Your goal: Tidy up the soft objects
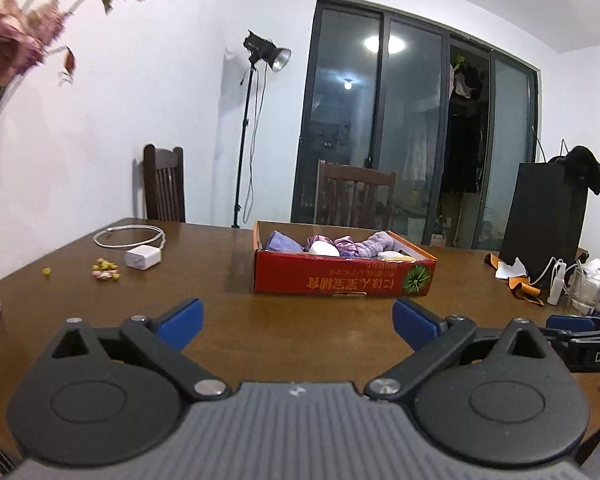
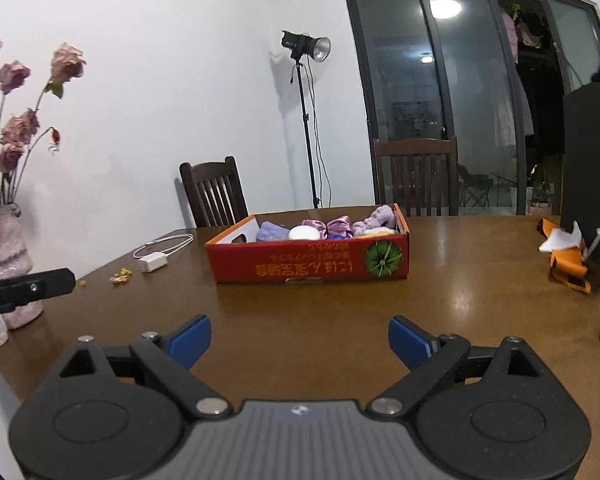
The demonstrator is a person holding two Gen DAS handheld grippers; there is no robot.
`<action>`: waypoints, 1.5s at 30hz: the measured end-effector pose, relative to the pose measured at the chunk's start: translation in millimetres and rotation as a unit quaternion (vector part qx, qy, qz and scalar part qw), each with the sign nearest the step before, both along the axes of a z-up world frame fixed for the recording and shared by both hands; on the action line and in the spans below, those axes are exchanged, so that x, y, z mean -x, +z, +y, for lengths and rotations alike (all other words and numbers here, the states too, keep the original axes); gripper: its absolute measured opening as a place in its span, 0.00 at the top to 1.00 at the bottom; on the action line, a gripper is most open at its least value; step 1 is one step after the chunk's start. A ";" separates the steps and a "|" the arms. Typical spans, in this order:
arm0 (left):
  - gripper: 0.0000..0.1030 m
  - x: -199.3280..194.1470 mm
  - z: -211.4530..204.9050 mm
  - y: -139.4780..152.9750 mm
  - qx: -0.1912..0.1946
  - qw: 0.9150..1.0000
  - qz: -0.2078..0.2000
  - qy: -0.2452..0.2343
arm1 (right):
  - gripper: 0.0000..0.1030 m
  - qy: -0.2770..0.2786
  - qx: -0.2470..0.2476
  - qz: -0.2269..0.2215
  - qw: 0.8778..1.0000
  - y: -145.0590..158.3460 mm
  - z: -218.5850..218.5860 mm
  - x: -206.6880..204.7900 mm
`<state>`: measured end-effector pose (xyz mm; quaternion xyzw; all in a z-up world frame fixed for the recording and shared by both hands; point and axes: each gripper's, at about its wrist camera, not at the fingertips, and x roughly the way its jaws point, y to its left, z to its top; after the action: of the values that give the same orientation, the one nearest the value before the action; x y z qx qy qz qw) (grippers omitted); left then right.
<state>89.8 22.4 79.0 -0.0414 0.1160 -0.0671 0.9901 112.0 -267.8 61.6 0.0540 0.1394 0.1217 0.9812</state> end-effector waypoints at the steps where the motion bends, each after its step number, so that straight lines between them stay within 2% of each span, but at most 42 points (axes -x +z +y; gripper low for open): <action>1: 0.00 8.9 0.4 -1.6 0.000 1.000 -0.006 0.001 | 0.06 -0.001 0.000 -0.001 1.000 -2.3 2.3 8.8; 3: 0.00 26.4 1.1 -8.0 -0.001 1.000 -0.013 -0.002 | 0.05 0.002 0.007 -0.012 1.000 -7.1 6.0 26.2; 8: 0.00 48.3 -1.6 -25.1 -0.018 1.000 -0.002 0.013 | 0.00 0.010 0.035 -0.034 0.999 -16.1 11.6 53.0; 14: 0.00 46.5 2.4 -34.0 -0.007 1.000 0.011 0.009 | 0.00 0.013 0.045 -0.051 0.998 -19.6 15.6 65.3; 23: 0.00 47.8 6.1 -33.7 -0.009 1.000 0.007 0.010 | 0.00 -0.008 0.017 -0.063 0.998 -19.7 11.5 64.3; 45: 0.00 51.6 -0.8 -31.2 -0.018 1.000 -0.001 0.002 | 0.00 -0.019 0.013 -0.058 0.998 -24.0 9.4 62.5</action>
<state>38.3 21.6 47.8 -0.0239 0.1160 -0.0636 0.9909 49.4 -258.4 37.6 0.0368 0.0827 0.1045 0.9904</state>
